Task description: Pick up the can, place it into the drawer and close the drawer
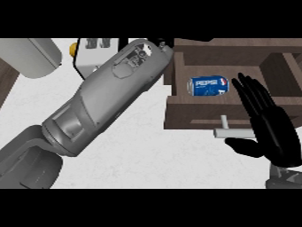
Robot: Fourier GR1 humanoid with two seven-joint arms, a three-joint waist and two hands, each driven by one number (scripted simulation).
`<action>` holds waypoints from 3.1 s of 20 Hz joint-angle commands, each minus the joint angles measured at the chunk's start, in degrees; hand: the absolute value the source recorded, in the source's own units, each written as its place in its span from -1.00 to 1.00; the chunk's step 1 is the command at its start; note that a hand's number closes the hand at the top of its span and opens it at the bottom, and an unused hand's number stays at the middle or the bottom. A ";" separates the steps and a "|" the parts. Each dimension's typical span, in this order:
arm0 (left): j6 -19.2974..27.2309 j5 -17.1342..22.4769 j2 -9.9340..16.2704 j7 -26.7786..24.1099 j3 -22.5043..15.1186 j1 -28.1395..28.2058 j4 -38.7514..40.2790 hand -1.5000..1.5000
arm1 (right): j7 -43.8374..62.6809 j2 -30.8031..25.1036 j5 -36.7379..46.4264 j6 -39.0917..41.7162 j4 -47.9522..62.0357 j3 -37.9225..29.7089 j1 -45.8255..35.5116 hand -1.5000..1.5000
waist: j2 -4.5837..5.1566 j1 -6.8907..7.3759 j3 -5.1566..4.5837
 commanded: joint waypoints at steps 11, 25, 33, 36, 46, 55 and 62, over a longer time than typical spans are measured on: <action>1.59 -5.20 10.77 11.20 -2.10 7.48 -17.46 -1.00 | -5.24 5.44 6.81 -19.20 34.91 -5.13 -14.76 -1.00 | -0.03 1.80 0.06; -3.77 -5.94 22.67 16.70 -0.94 16.11 -30.31 -1.00 | -5.07 4.91 11.65 -31.08 58.54 -12.04 -33.14 -1.00 | 0.53 3.09 0.05; -2.85 -8.05 25.86 18.10 -1.95 22.24 -38.87 -1.00 | -3.85 4.13 12.55 -36.31 69.00 -15.43 -42.42 -1.00 | 0.74 3.87 0.06; -3.58 -7.58 26.48 17.27 -1.03 25.22 -40.34 -1.00 | -3.74 4.28 13.36 -38.18 71.37 -15.41 -43.75 -1.00 | 1.00 3.99 0.04; -2.26 -9.44 25.51 15.82 -1.40 29.33 -43.87 -1.00 | -3.56 0.54 12.70 -37.17 78.31 -18.81 -53.05 -1.00 | 1.73 5.00 0.10; -3.51 -10.24 28.80 16.41 -0.55 32.83 -49.07 -1.00 | -9.98 0.37 9.27 -36.94 83.27 -22.24 -56.09 -1.00 | 1.75 5.30 0.19; -3.07 -11.02 28.02 14.59 -1.26 35.95 -51.09 -1.00 | -15.84 4.01 -1.64 -33.59 80.68 -30.69 -59.95 -1.00 | 1.66 6.04 0.30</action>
